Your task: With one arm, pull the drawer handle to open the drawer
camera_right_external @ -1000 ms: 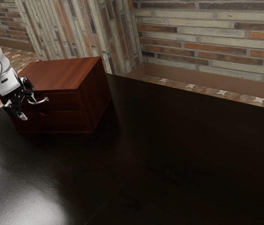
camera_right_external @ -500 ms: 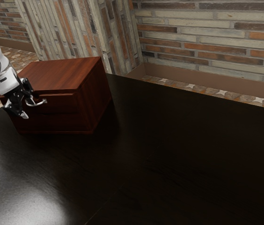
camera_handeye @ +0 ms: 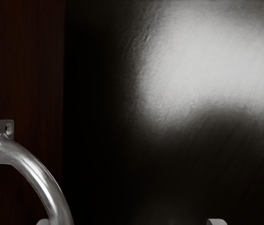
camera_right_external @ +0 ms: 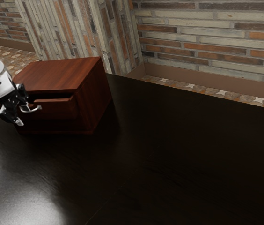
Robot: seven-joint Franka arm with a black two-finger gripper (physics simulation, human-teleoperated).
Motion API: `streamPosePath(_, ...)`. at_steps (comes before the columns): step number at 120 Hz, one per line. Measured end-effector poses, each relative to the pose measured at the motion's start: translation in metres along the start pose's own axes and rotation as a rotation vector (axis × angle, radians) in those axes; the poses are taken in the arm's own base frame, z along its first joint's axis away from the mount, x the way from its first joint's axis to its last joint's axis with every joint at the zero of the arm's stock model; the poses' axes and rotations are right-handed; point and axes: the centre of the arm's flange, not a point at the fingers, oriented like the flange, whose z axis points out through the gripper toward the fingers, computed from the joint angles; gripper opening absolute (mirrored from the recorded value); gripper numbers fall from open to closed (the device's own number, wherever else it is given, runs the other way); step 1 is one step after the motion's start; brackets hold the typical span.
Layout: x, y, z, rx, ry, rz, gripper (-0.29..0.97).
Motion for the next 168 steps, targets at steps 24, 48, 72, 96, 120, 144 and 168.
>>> streamPosePath(24, 0.001, 0.013, -0.007, -0.002, -0.005, -0.007, 0.34)
streamPosePath(48, 0.001, 0.028, -0.009, -0.009, -0.003, -0.019, 0.35)
streamPosePath(72, 0.002, 0.038, -0.01, -0.014, -0.003, -0.027, 0.36)
streamPosePath(96, 0.003, 0.05, -0.016, -0.013, -0.007, -0.032, 0.33)
streamPosePath(120, 0.004, 0.067, -0.02, -0.017, -0.012, -0.038, 0.34)
streamPosePath(144, 0.004, 0.083, -0.021, -0.022, -0.016, -0.046, 0.36)
streamPosePath(168, 0.005, 0.098, -0.026, -0.019, -0.02, -0.054, 0.3)
